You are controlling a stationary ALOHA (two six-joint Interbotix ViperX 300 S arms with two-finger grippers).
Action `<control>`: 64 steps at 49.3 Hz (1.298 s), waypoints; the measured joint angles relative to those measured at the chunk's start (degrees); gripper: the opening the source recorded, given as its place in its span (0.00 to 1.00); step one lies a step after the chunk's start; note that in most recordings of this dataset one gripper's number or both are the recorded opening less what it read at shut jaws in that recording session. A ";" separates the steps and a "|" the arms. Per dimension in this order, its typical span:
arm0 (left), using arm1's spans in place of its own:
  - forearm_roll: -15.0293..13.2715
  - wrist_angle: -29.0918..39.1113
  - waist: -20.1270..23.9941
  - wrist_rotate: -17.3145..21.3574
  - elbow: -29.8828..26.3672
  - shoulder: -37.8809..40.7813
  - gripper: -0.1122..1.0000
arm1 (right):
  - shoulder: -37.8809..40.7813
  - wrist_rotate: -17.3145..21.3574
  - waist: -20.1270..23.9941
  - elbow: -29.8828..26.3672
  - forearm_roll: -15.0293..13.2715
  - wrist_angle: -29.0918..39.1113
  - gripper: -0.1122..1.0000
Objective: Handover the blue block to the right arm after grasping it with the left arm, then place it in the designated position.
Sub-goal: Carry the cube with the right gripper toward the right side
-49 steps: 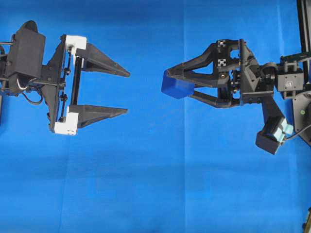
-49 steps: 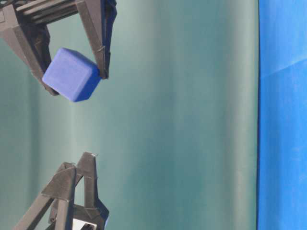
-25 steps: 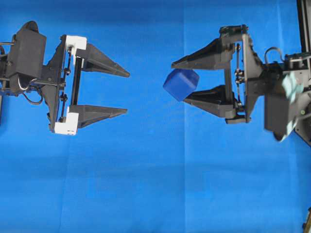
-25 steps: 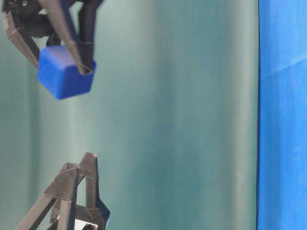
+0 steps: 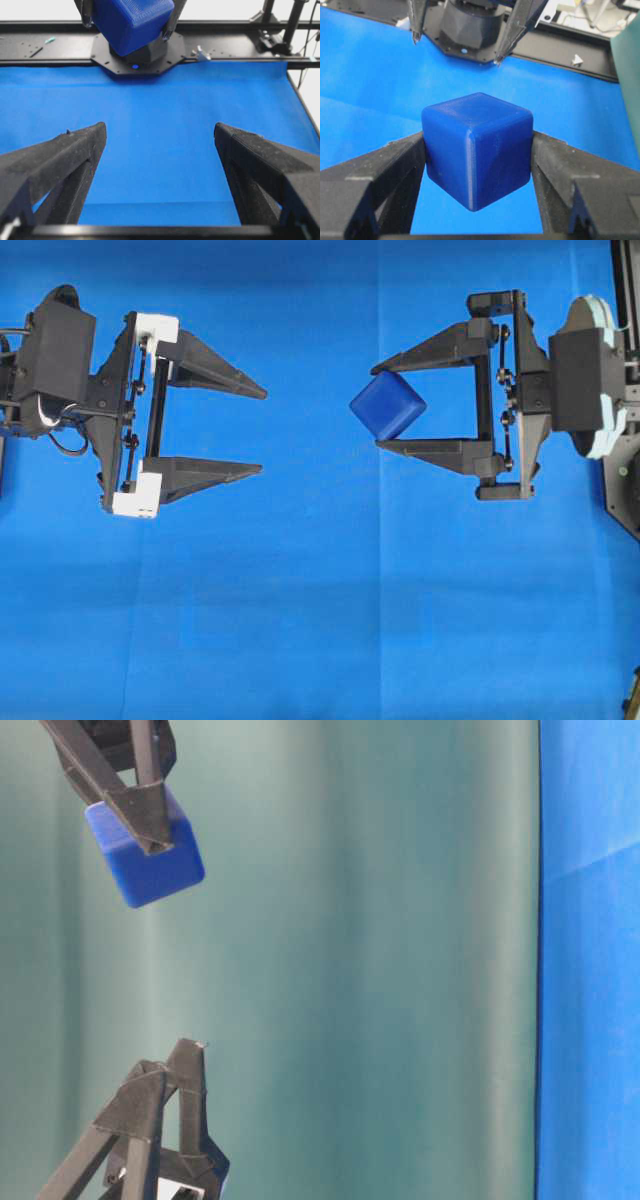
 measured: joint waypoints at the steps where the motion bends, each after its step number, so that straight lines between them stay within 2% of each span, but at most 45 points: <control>1: 0.00 0.00 0.00 -0.09 0.00 0.00 0.93 | 0.00 -0.09 0.00 0.09 0.00 0.00 0.59; 52: 0.00 -0.18 0.00 -0.09 0.00 0.00 0.93 | 0.00 0.09 0.09 0.00 0.00 0.44 0.59; 64: 0.00 -0.18 0.00 -0.09 0.00 0.00 0.93 | 0.00 0.35 0.70 0.09 0.09 2.64 0.59</control>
